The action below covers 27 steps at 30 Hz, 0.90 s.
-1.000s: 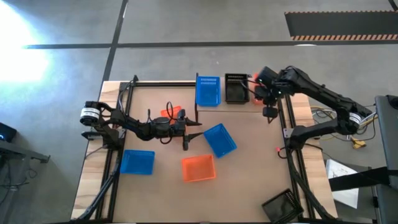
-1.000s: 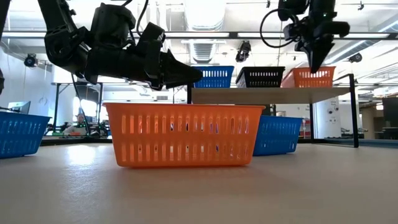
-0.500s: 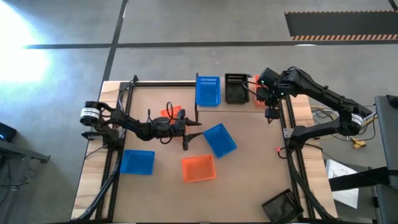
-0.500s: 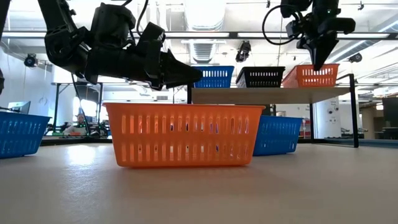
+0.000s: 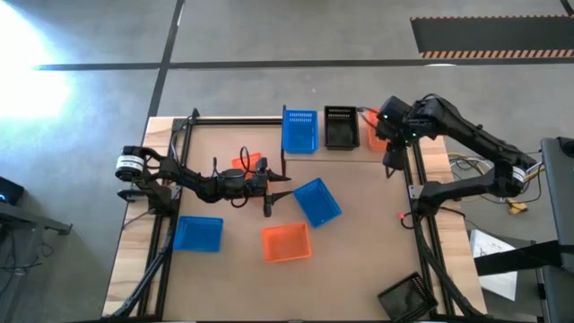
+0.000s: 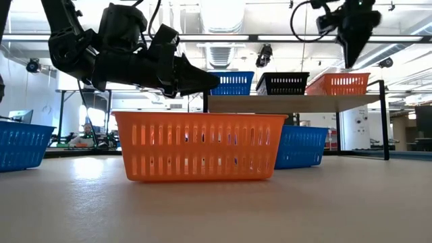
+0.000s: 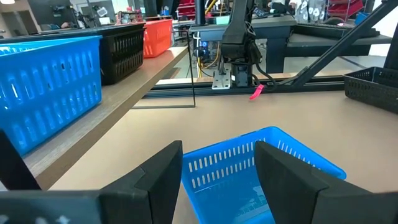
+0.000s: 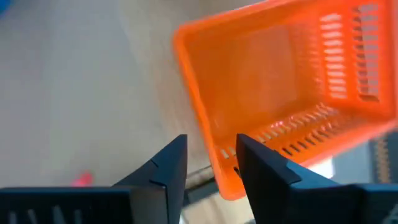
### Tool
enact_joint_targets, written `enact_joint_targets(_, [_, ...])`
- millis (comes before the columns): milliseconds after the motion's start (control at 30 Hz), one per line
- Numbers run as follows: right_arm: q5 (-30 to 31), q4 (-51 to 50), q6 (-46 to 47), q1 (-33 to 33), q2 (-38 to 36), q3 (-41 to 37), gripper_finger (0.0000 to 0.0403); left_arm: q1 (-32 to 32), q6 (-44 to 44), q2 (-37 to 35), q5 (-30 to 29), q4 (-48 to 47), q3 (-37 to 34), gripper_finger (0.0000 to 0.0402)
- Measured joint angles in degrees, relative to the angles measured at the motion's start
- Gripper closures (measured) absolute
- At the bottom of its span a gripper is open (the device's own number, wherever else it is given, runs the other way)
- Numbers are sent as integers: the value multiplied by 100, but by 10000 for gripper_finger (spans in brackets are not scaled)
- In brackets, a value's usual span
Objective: Stack baskets on shelf by color
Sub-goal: Stack the right blue bin on top of the blue bin on the shelf
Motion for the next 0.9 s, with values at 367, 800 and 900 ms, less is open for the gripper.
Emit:
enact_joint_targets(367, [-466,1992,2658,2661,-729,-899,312,-17,0,0,-1,1,-2,217])
enact_joint_targets(800, [1530,8032,3461,6239,-30,-4078,350,-392,185,-918,14,-1342,-72,217])
enact_joint_targets(900, [1552,8326,3407,6233,451,-4188,346,-608,179,-1475,-365,-2462,41,217])
